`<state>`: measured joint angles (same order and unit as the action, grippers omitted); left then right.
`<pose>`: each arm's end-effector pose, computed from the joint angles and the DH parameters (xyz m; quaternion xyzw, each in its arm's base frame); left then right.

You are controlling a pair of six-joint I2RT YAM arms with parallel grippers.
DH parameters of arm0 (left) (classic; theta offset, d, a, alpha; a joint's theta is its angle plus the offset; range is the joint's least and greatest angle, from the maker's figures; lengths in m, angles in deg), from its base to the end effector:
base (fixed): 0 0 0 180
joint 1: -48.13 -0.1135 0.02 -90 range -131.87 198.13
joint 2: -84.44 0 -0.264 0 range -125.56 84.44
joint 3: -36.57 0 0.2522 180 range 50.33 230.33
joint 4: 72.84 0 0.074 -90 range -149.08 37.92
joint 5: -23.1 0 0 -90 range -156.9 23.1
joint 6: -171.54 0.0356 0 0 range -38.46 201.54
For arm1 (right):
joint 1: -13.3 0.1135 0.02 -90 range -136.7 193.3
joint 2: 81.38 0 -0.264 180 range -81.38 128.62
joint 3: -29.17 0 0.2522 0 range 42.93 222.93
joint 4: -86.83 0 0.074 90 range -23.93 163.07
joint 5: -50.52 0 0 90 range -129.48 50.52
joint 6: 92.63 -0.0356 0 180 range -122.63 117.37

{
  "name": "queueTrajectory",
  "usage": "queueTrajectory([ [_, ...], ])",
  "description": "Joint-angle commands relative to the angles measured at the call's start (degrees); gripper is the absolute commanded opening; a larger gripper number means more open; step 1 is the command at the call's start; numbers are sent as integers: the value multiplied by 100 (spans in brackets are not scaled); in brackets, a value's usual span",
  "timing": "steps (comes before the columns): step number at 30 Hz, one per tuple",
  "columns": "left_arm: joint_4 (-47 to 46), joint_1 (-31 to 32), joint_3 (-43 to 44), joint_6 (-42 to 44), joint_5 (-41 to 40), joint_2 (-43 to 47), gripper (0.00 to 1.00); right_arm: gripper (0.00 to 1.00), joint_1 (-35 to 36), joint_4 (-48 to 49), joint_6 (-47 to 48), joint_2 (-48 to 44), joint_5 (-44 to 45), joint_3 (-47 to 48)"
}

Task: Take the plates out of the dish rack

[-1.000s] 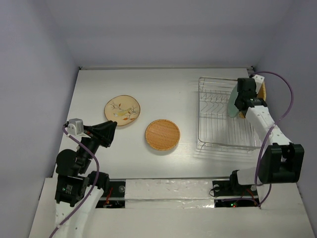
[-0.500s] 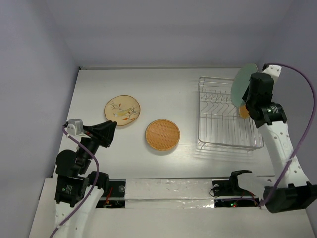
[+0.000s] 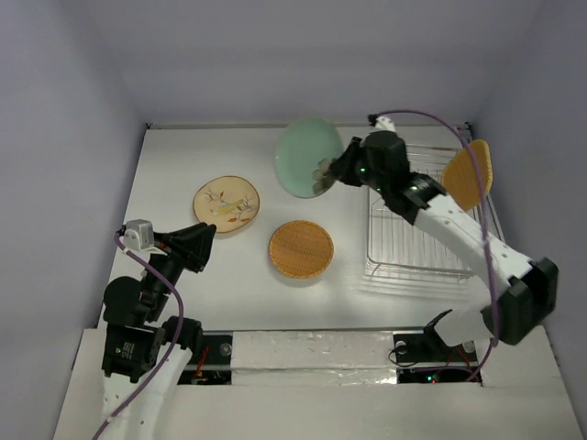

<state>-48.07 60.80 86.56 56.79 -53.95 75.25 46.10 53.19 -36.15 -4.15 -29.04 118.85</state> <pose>0.0517 -0.0198 0.3505 0.0267 0.6039 -0.3189 0.7300 0.2637 0.1623 0.3859 0.0566 0.8213 0.2449 0.5121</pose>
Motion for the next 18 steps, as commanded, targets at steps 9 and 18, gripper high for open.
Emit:
queueTrajectory([
  [9,-222,-229,34,-38,-3,-171,27,0,1089,3094,-2009,2884,-1536,1829],
  [18,-239,-282,33,-21,59,-180,27,0,1387,3736,-2747,4115,-1887,2217],
])
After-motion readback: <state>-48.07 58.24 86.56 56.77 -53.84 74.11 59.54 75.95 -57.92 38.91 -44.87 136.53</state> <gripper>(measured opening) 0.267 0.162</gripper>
